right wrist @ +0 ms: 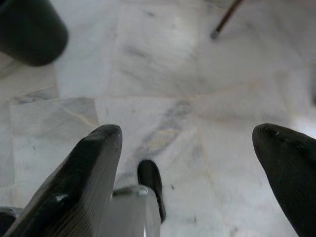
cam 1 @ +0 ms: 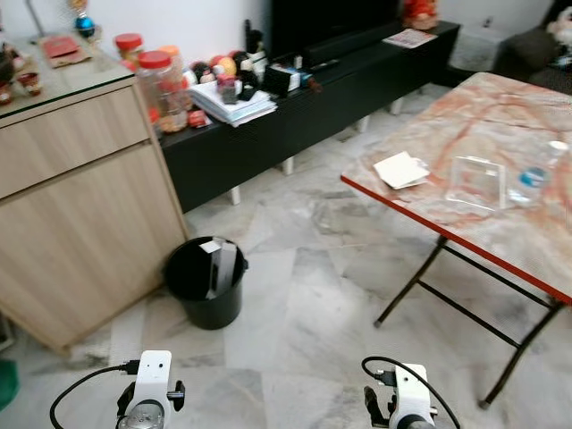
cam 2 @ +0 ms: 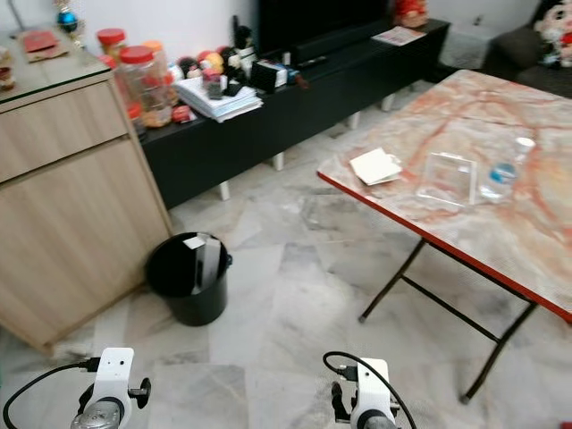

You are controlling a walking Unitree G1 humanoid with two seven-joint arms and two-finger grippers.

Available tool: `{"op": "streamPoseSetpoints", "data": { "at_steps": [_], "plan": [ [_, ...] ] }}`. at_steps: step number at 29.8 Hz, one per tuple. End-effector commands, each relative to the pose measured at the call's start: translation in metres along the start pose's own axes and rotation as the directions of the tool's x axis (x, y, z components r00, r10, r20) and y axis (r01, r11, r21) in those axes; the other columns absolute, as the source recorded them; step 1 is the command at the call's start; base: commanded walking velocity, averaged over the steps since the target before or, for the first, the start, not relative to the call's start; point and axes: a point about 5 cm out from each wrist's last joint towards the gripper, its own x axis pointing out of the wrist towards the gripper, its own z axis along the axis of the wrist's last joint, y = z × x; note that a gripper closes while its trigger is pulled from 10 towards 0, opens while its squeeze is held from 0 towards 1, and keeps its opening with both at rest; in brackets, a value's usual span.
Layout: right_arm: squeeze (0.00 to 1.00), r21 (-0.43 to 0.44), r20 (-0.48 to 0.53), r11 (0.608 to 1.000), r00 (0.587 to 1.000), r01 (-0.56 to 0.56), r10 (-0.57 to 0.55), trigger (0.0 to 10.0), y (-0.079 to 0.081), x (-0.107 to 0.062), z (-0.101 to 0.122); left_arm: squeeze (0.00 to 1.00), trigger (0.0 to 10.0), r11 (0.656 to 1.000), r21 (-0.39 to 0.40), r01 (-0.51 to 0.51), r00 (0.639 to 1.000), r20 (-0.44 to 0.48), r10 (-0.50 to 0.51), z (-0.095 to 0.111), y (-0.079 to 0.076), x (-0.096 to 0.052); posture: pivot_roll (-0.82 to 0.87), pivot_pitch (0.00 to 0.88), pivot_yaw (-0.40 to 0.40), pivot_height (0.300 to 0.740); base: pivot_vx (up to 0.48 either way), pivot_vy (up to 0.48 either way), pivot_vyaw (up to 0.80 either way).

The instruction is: Picking trash to rubbish bin

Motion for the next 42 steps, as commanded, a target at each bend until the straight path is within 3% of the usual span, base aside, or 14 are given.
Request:
{"op": "streamPoseSetpoints", "data": {
  "at_steps": [1,8,15,42],
  "plan": [
    [0.0,0.012,-0.01,1.0,1.0,0.009,-0.009,10.0,0.0005,0.0,-0.0012,0.0,10.0,1.0,0.002,0.003,1.0,-0.018,-0.003,-0.0034,-0.0031,-0.0008,-0.09,0.009,0.004,0.74,0.0,0.0,-0.79],
    [0.0,0.014,-0.009,1.0,1.0,0.015,-0.015,10.0,0.0012,0.001,0.0014,0.0,10.0,0.999,0.038,0.023,0.999,-0.025,-0.022,-0.0021,-0.0099,-0.0006,-0.09,0.003,0.007,0.74,0.0,0.0,-0.79],
    [0.0,0.009,-0.001,1.0,1.0,0.011,-0.011,10.0,0.0029,0.002,0.0048,0.0,10.0,0.999,0.04,0.018,0.999,-0.04,-0.017,-0.0049,-0.0094,-0.0011,-0.09,0.0,0.007,0.74,0.0,-0.48,-0.79],
    [0.0,0.007,-0.016,1.0,1.0,0.013,-0.013,10.0,0.0032,0.001,0.0004,0.0,10.0,0.997,0.064,0.049,0.998,-0.031,-0.047,-0.0058,-0.0127,-0.002,-0.1,0.0,0.008,0.74,0.0,0.0,-0.79]
  ]
}}
